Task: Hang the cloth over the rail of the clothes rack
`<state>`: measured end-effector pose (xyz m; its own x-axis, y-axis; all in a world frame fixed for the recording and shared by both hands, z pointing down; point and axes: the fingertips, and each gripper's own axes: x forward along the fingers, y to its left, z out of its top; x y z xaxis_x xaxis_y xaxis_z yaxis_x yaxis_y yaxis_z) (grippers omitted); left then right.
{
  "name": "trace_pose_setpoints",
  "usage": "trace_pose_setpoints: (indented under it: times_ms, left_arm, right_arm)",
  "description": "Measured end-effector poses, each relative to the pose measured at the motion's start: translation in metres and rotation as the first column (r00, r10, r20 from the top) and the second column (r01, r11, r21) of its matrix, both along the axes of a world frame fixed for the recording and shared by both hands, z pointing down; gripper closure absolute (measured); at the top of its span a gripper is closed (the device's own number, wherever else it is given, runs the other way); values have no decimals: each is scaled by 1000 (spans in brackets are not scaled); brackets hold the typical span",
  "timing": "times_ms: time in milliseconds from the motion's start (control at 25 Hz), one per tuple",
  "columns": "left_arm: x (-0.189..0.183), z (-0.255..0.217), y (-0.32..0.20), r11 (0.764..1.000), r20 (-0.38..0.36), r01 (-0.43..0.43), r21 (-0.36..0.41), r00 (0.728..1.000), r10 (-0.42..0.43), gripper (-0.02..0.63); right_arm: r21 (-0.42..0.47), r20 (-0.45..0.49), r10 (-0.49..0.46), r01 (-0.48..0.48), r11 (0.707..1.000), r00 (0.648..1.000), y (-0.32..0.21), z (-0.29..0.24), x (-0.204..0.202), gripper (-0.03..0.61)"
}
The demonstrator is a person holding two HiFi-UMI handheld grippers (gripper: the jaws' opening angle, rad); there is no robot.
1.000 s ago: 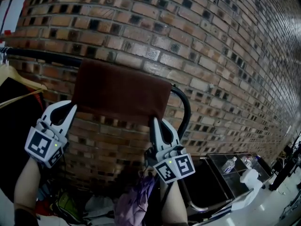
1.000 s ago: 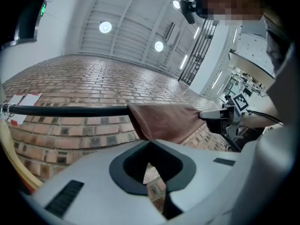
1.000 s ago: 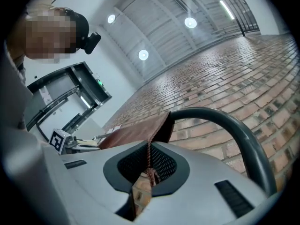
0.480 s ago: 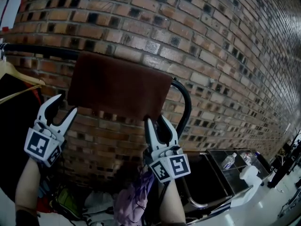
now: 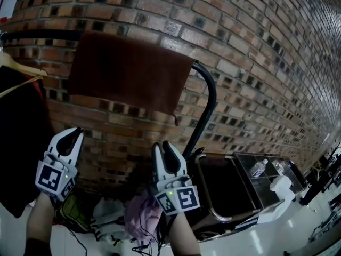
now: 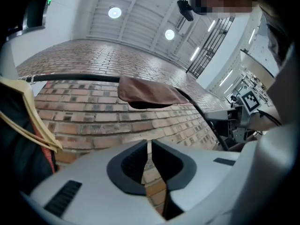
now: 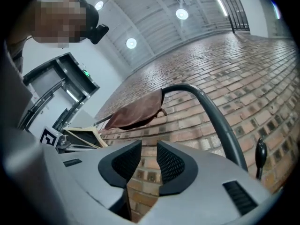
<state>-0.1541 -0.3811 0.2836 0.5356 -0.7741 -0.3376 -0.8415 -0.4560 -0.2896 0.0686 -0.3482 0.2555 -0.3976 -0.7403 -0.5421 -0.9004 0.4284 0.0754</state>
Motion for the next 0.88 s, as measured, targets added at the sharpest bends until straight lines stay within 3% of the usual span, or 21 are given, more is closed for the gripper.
trace_pose_setpoints:
  times_ms: [120, 280, 400, 480, 600, 880]
  left_arm:
    - [19, 9, 22, 1000, -31, 8, -2, 999, -8, 601]
    - [46, 21, 55, 999, -2, 47, 3, 999, -47, 601]
    - [72, 34, 85, 999, 16, 52, 6, 999, -52, 601]
    - [89, 50, 101, 999, 14, 39, -22, 999, -39, 601]
    - [105, 78, 127, 997, 35, 44, -68, 999, -42, 601]
    - [112, 124, 176, 981, 12, 33, -193, 999, -31, 601]
  right_arm:
    - [-36, 19, -23, 23, 999, 1000, 19, 19, 7, 476]
    - [-62, 29, -37, 39, 997, 999, 48, 31, 16, 494]
    - [-37, 18, -48, 48, 998, 999, 79, 39, 17, 566]
    - [-24, -12, -60, 60, 998, 998, 99, 50, 16, 566]
    - [-95, -60, -88, 82, 992, 994, 123, 81, 10, 566]
    - [-182, -54, -125, 113, 977, 991, 164, 126, -1, 568]
